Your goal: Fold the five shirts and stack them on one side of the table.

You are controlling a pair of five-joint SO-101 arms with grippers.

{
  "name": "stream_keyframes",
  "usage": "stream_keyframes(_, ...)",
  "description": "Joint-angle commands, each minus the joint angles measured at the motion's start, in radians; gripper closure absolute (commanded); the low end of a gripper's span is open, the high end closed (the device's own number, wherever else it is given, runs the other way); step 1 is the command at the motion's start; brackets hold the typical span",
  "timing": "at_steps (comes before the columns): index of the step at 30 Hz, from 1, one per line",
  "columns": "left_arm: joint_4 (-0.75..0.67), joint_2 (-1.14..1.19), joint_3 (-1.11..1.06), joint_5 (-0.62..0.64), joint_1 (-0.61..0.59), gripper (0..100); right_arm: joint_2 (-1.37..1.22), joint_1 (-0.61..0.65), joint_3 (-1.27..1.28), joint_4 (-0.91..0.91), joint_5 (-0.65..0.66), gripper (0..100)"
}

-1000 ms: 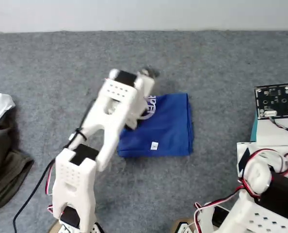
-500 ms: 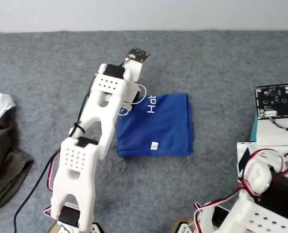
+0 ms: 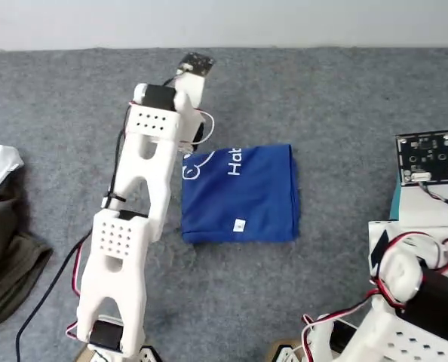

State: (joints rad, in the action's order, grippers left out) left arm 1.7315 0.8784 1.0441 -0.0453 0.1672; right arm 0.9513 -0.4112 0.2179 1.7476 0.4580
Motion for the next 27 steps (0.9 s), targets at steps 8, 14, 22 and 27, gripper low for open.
stream_keyframes(8,0.021,-0.557,-0.421,0.006,-0.107,99,-0.001,0.001,0.11,0.007,0.009,98.4)
stream_keyframes(14,0.021,-0.881,-0.575,0.008,-0.195,99,0.001,0.116,0.195,0.005,0.003,98.4)
stream_keyframes(22,0.021,-1.255,-0.814,0.0,-0.318,99,-0.001,0.334,0.365,-0.14,-0.051,98.3)
stream_keyframes(27,0.021,-1.473,-0.954,-0.077,-0.394,99,-0.001,0.473,0.46,-0.277,-0.055,98.3)
